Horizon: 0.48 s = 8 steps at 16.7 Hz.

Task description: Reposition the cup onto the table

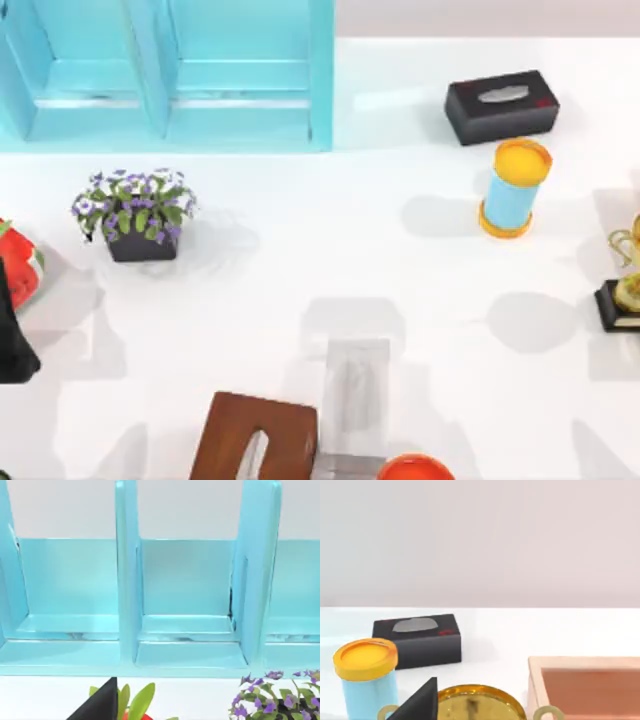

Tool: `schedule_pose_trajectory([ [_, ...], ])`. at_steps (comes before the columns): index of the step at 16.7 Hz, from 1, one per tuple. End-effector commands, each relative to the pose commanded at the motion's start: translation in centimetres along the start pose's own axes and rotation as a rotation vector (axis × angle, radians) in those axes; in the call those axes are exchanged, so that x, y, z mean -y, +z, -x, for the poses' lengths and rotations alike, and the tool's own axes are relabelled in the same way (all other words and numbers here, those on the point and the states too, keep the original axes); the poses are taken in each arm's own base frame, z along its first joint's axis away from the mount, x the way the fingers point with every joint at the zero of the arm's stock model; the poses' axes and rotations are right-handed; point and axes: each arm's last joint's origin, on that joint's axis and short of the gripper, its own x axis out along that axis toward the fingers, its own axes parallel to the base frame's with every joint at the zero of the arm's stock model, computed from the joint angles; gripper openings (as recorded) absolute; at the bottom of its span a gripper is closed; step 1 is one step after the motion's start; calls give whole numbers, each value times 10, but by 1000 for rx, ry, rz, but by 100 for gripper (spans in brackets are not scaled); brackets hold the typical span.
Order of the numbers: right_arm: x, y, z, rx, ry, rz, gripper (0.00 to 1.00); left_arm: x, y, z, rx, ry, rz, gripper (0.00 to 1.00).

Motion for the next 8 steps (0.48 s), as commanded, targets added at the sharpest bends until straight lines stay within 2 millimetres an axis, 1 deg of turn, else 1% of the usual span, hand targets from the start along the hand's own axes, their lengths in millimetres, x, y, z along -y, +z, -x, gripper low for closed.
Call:
schedule_pose_trajectory([
  [2,0,0,0,-1,0,0,100,0,0,0,0,0,0,100],
  [4,2,4,0,-32,-18,19,100,0,0,0,0,0,0,100],
  [6,6,14,-1,-108,-54,57,100,0,0,0,0,0,0,100],
  [8,12,28,-5,-229,-100,106,100,0,0,0,0,0,0,100],
])
